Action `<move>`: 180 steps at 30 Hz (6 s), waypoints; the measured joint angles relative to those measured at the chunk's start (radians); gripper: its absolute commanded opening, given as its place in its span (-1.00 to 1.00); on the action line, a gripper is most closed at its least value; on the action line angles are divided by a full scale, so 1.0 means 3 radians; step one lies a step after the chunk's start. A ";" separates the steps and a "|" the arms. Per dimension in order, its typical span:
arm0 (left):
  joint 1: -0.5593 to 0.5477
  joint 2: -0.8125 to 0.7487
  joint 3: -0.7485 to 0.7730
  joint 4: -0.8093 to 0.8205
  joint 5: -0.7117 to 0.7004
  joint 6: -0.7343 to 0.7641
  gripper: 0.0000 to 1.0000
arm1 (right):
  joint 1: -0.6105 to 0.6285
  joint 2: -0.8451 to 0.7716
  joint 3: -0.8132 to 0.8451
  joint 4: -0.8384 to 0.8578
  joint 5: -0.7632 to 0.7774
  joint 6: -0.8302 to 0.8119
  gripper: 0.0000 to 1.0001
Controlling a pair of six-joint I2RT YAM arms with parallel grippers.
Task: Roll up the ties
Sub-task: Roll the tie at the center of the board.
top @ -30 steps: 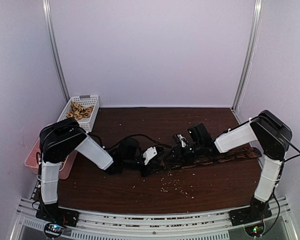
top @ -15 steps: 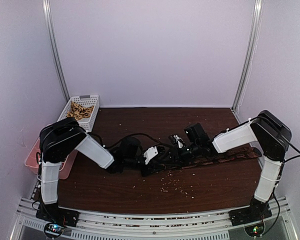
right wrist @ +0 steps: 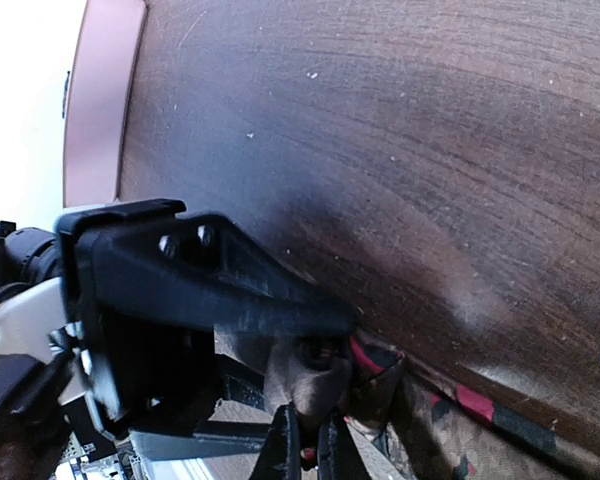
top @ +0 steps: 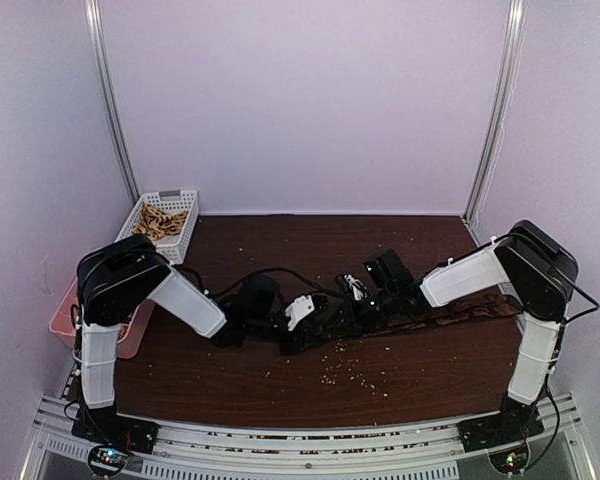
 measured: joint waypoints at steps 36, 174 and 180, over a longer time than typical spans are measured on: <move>-0.0107 0.0108 -0.0167 0.0477 -0.0120 -0.0221 -0.55 | 0.0000 0.0011 -0.0148 0.0359 -0.0214 0.0270 -0.50; -0.0272 -0.0327 -0.0509 0.0149 -0.0462 -0.0383 -0.62 | 0.0259 -0.0033 0.0290 -0.0566 0.0032 -0.0242 -0.50; -0.0272 -0.0328 -0.0477 0.0075 -0.0463 -0.0364 -0.19 | 0.0266 -0.0019 0.0343 -0.0581 0.0001 -0.0329 -1.00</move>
